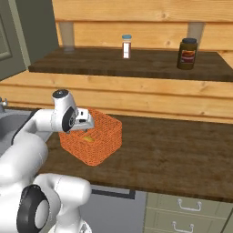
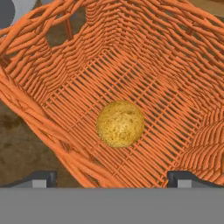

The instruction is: Open the cabinet, pick up the bread from the cabinet and place it in the basket. Then move the basket to the dining counter.

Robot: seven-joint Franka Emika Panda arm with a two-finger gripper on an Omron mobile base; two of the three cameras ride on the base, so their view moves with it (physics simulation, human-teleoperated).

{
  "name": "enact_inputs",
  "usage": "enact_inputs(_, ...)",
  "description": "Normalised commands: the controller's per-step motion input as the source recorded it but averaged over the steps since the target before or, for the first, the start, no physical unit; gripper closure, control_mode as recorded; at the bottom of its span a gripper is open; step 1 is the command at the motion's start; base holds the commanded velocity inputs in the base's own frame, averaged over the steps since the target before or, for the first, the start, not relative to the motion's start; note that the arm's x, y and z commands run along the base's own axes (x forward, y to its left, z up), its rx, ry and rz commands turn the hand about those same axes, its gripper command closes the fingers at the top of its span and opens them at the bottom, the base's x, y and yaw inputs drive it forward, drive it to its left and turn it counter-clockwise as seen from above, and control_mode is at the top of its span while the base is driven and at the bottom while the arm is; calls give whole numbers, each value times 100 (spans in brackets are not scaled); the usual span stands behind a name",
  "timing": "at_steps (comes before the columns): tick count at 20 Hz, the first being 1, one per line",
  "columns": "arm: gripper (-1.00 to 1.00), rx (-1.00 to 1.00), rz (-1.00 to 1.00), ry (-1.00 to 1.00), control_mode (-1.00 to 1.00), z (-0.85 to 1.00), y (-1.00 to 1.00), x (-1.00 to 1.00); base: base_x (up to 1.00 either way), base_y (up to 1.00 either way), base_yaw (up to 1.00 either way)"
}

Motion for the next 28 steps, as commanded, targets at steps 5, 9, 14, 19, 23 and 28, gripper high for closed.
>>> enact_inputs(5,-100,0,0,0,-100,-31,0,26,0,0,0)
enact_inputs(9,-100,0,0,0,-100,-21,0,11,0,0,0)
enact_inputs(14,-100,0,0,1,-100,-40,1,6,0,0,0)
enact_inputs(19,-100,0,0,7,-100,-65,7,10,0,0,0)
enact_inputs(23,-100,0,0,6,-100,-53,13,-4,0,0,0)
enact_inputs(28,-100,0,0,6,-100,-30,16,-31,0,0,0)
